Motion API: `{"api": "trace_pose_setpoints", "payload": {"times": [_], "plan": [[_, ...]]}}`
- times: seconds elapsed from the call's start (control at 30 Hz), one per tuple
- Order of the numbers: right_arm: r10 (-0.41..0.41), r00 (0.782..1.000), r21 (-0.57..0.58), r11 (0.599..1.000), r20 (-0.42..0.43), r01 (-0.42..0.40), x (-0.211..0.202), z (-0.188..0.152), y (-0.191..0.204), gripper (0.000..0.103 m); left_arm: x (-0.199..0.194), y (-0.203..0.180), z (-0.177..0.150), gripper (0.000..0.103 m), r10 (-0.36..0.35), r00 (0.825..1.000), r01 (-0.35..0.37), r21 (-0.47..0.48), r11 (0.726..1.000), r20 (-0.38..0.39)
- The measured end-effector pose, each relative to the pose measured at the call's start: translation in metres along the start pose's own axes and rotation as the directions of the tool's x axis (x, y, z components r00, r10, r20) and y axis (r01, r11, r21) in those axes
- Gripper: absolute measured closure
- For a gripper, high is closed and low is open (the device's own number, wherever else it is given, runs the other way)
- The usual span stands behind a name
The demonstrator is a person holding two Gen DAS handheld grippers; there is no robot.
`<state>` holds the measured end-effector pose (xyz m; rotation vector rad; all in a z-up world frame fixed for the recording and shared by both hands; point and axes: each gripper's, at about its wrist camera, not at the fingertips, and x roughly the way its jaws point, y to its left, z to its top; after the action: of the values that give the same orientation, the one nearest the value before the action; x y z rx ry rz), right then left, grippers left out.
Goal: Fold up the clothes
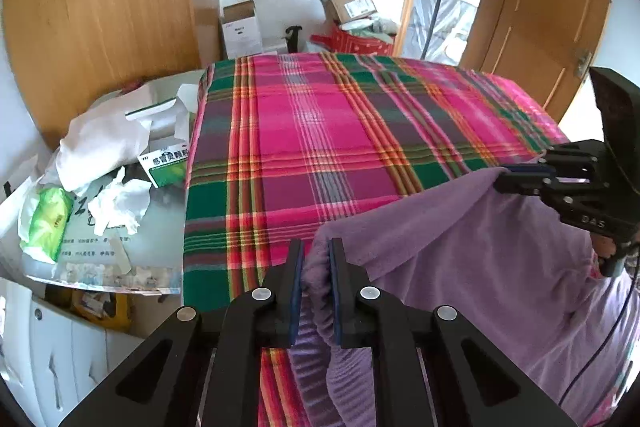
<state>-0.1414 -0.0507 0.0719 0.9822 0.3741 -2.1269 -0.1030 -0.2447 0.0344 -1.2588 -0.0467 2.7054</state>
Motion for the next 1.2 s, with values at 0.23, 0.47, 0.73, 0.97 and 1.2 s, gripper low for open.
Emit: {"api": "trace_pose_setpoints", "payload": {"times": [0.23, 0.47, 0.73, 0.97, 1.2], "plan": [[-0.022, 0.999, -0.02, 1.0, 0.04, 0.023, -0.042, -0.014, 0.029, 0.098, -0.027, -0.011, -0.013, 0.091, -0.016, 0.999, 0.016, 0.0, 1.0, 0.029], [-0.039, 0.997, -0.043, 0.998, 0.068, 0.042, -0.077, -0.029, 0.058, 0.098, -0.059, -0.017, -0.026, 0.091, -0.027, 0.998, 0.028, -0.005, 1.0, 0.064], [-0.045, 0.995, -0.055, 0.997, 0.092, 0.05, -0.112, -0.049, 0.086, 0.098, -0.089, -0.029, -0.043, 0.091, -0.037, 0.995, 0.037, 0.002, 0.999, 0.093], [-0.042, 0.994, -0.055, 0.997, 0.098, 0.047, -0.132, -0.071, 0.104, 0.098, -0.106, -0.037, -0.064, 0.091, -0.057, 0.993, 0.057, -0.005, 0.998, 0.102], [-0.04, 0.995, -0.066, 0.997, 0.087, 0.046, -0.141, -0.092, 0.128, 0.098, -0.112, -0.039, -0.094, 0.091, -0.073, 0.994, 0.075, -0.019, 0.997, 0.08]]}}
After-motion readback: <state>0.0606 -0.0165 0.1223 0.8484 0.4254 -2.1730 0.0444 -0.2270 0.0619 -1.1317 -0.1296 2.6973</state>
